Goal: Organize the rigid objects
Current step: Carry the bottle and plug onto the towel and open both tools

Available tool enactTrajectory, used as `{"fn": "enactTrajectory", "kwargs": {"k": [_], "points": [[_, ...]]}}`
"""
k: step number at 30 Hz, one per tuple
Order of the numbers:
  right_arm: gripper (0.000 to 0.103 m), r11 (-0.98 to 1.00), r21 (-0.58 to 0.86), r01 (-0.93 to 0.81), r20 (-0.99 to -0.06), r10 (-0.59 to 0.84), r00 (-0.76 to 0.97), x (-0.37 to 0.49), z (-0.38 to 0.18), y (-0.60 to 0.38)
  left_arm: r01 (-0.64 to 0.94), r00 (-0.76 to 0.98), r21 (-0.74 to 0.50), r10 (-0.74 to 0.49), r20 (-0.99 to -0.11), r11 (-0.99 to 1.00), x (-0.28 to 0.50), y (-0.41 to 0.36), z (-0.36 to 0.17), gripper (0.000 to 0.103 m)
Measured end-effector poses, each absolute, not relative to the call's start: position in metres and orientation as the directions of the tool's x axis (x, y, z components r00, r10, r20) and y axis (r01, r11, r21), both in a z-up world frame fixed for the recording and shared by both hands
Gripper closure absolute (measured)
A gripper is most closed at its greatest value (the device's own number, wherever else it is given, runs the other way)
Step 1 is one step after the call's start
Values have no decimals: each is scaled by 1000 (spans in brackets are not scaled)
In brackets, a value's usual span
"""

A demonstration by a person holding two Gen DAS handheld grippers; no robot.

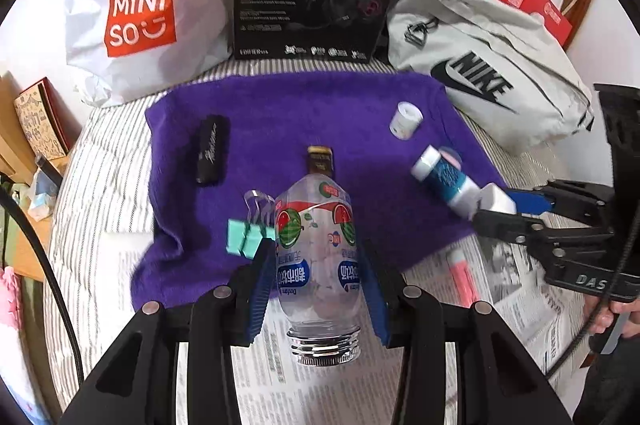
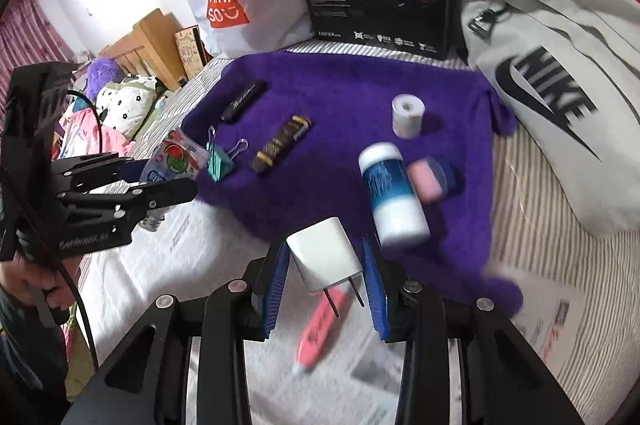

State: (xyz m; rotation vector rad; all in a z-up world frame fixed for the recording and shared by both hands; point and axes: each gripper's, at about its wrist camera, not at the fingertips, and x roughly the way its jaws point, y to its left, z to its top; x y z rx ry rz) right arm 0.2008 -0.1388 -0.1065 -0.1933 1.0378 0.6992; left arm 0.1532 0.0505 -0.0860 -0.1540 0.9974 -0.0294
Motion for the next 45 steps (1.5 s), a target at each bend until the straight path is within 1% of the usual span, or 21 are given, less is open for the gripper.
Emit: {"fn": "enactTrajectory", "kwargs": {"k": [8, 17, 24, 37, 40, 43, 45], "points": [[66, 777, 134, -615, -854, 406, 327, 231, -115, -104, -68, 551, -134, -75, -831, 989, 181, 72, -81, 63], [66, 779, 72, -622, -887, 335, 317, 250, -148, -81, -89, 534, -146, -76, -842, 985, 206, 85, -92, 63], [66, 776, 53, -628, -895, 316, 315, 255, -163, -76, -84, 521, -143, -78, -850, 986, 222, 87, -101, 63], [66, 754, 7, -657, -895, 298, 332, 252, -164, -72, -74, 507, -146, -89, -857, 987, 247, 87, -110, 63], [65, 752, 12, -658, -897, 299, 325, 252, -164, -73, -75, 501, -151, -94, -860, 986, 251, 89, -113, 64], [65, 757, 51, -651, -894, 325, 309, 252, -159, -81, -77, 497, -147, -89, -863, 986, 257, 92, -114, 64], [63, 758, 71, -649, -888, 344, 305, 252, -154, -85, -80, 493, -148, -90, -865, 986, 263, 94, -117, 64]]}}
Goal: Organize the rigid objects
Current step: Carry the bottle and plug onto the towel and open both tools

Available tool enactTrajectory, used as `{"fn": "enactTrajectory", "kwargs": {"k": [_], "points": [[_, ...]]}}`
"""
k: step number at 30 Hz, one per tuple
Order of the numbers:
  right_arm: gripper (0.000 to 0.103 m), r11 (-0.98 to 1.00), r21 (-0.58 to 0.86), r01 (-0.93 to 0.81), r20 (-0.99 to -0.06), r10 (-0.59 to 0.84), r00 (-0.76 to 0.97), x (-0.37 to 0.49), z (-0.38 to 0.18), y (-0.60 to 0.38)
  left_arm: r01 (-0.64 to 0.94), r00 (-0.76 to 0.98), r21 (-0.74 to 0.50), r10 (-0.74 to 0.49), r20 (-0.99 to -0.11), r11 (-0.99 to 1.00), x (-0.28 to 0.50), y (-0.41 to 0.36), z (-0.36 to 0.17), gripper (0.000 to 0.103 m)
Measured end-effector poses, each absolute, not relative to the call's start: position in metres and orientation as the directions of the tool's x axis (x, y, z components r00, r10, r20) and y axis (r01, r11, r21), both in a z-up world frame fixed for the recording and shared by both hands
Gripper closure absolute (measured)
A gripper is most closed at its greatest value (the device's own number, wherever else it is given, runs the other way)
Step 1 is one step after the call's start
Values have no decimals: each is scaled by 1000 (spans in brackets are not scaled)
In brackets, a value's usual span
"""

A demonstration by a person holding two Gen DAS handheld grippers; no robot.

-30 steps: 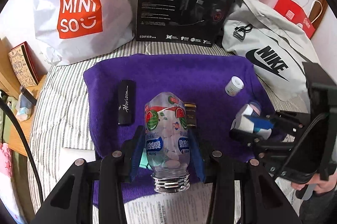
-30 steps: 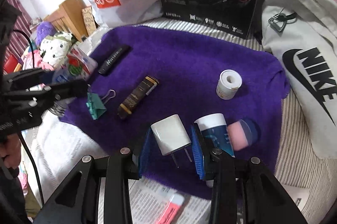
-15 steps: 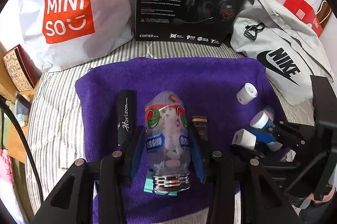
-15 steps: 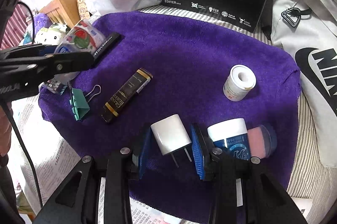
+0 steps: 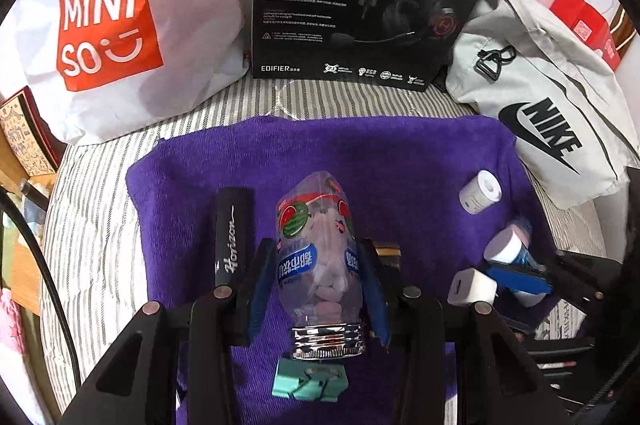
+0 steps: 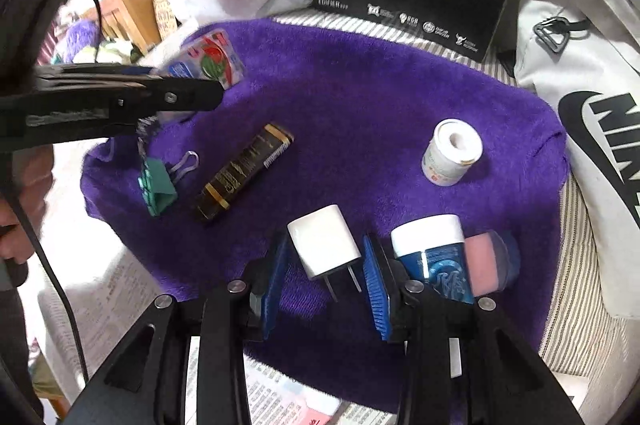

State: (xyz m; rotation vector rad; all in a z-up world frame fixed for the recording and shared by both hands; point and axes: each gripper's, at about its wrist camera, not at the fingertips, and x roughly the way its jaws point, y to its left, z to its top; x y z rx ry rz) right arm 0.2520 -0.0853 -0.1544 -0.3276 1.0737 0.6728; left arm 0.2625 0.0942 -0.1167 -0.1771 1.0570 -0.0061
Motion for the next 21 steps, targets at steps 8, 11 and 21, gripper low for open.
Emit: {"fn": "enactTrajectory", "kwargs": {"k": [8, 11, 21], "points": [[60, 769, 76, -635, -868, 364, 337, 249, -138, -98, -86, 446, -131, -80, -892, 988, 289, 93, -140, 64], [60, 775, 77, -628, -868, 362, 340, 249, -136, -101, -77, 443, -127, -80, -893, 989, 293, 89, -145, 64], [60, 783, 58, -619, -865, 348, 361, 242, -126, -109, -64, 450, -73, -36, -892, 995, 292, 79, -151, 64]]}}
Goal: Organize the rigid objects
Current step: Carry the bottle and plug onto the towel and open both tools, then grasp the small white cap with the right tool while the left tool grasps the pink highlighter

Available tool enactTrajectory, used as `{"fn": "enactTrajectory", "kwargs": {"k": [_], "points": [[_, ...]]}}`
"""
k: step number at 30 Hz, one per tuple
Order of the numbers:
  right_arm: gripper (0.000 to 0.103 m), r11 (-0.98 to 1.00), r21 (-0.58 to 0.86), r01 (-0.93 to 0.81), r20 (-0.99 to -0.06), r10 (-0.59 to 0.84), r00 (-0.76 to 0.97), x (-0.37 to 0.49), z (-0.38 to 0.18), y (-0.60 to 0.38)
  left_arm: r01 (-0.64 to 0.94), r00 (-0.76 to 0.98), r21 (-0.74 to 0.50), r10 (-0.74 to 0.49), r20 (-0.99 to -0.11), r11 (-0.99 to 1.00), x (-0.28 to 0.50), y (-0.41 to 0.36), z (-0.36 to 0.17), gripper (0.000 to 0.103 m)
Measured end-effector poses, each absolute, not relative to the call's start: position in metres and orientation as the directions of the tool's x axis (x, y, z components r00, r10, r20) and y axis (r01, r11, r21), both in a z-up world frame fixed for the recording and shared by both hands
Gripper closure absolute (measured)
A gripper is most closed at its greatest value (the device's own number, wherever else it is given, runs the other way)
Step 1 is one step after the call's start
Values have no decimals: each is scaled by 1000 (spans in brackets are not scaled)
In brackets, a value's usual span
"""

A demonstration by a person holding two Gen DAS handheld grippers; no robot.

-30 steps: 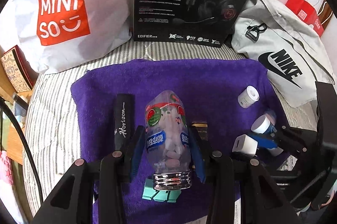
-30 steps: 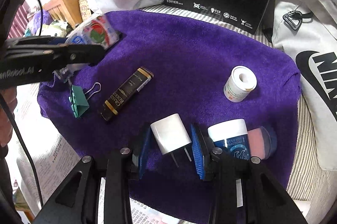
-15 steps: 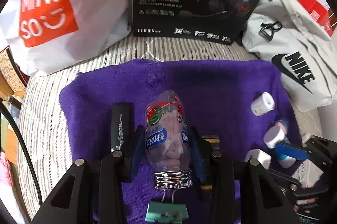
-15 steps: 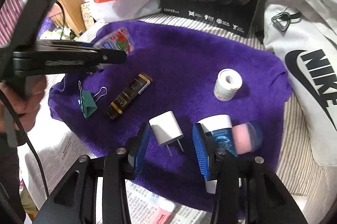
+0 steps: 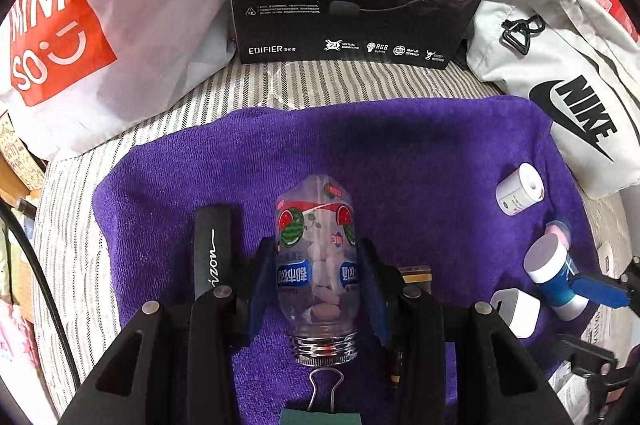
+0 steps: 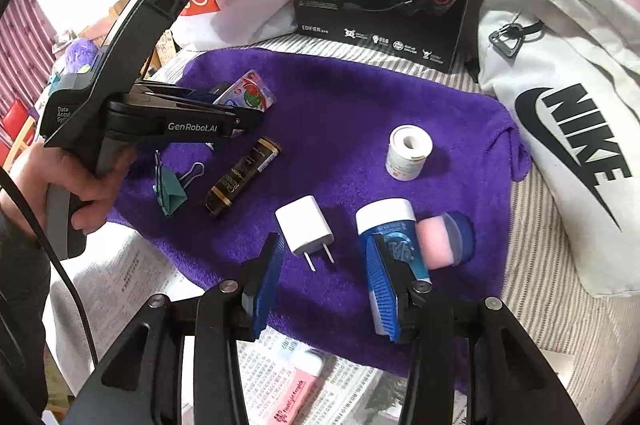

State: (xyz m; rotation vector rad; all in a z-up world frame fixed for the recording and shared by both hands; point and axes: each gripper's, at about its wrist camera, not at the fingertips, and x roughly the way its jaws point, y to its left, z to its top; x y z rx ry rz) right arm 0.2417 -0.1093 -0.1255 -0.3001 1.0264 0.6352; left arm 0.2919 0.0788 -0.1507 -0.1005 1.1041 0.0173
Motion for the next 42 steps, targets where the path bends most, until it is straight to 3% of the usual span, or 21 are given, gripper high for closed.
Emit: {"fn": "enactTrajectory", "kwargs": {"k": [6, 12, 27, 42], "points": [[60, 797, 65, -600, -852, 357, 382, 231, -114, -124, -66, 435, -73, -37, -900, 995, 288, 76, -152, 56], [59, 815, 62, -577, -841, 353, 409, 212, -100, -144, -109, 443, -90, -32, -896, 990, 276, 82, -146, 56], [53, 857, 104, -505, -845, 344, 410, 144, -102, -203, -88, 586, -76, -10, -810, 993, 177, 74, -59, 56], [53, 938, 145, -315, -857, 278, 433, 111, -113, -317, -106, 564, -137, -54, -824, 985, 63, 75, -94, 56]]}}
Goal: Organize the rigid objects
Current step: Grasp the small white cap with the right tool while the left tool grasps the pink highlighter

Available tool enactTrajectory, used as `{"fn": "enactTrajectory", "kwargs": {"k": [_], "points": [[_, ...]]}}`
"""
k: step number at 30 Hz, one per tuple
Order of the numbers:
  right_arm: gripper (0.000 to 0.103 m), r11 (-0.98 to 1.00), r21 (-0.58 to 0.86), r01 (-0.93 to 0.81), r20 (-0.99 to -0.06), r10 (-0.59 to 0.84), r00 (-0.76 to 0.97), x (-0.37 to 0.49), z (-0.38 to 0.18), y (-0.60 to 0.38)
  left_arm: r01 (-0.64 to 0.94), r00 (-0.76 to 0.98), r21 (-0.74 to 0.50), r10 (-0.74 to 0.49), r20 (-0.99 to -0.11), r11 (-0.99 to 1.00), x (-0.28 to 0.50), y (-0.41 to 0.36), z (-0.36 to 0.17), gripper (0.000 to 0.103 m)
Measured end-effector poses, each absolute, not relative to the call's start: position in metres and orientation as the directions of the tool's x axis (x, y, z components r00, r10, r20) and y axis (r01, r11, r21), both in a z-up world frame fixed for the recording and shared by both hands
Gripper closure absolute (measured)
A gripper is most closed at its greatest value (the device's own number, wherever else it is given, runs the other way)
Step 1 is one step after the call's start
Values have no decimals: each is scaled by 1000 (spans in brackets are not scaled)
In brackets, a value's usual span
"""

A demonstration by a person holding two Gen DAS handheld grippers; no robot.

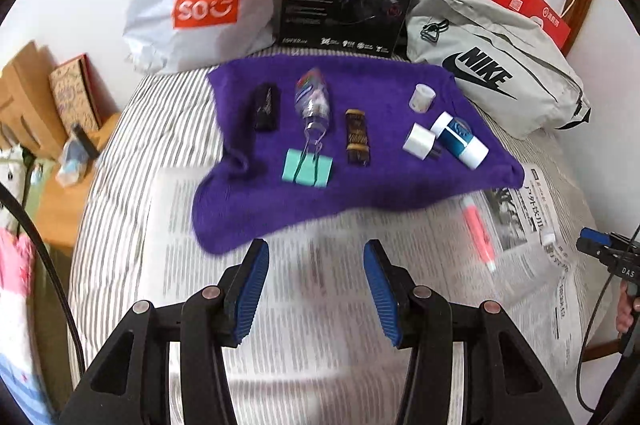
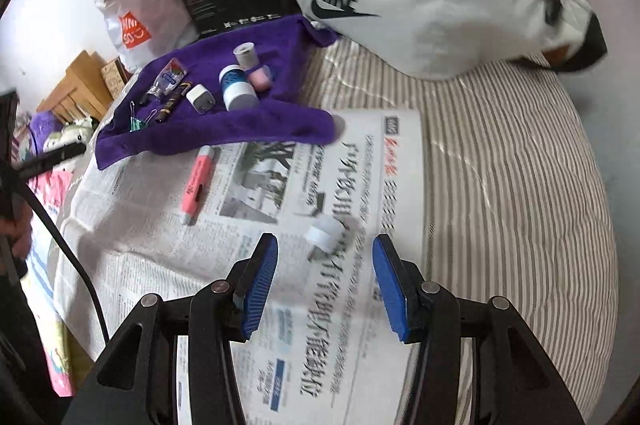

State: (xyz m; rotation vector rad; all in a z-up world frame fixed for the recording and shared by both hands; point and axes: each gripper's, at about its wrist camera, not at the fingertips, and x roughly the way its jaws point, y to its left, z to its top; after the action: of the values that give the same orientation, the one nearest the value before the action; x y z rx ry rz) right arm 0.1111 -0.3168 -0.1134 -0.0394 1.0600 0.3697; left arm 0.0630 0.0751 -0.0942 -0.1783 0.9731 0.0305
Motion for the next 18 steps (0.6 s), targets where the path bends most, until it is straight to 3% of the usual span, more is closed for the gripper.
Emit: {"fn": "enactTrajectory", "kwargs": {"k": [18], "points": [[53, 939, 141, -315, -871, 269, 411, 119, -144, -305, -92, 496, -190, -121, -860, 977, 33, 59, -122, 56]]}}
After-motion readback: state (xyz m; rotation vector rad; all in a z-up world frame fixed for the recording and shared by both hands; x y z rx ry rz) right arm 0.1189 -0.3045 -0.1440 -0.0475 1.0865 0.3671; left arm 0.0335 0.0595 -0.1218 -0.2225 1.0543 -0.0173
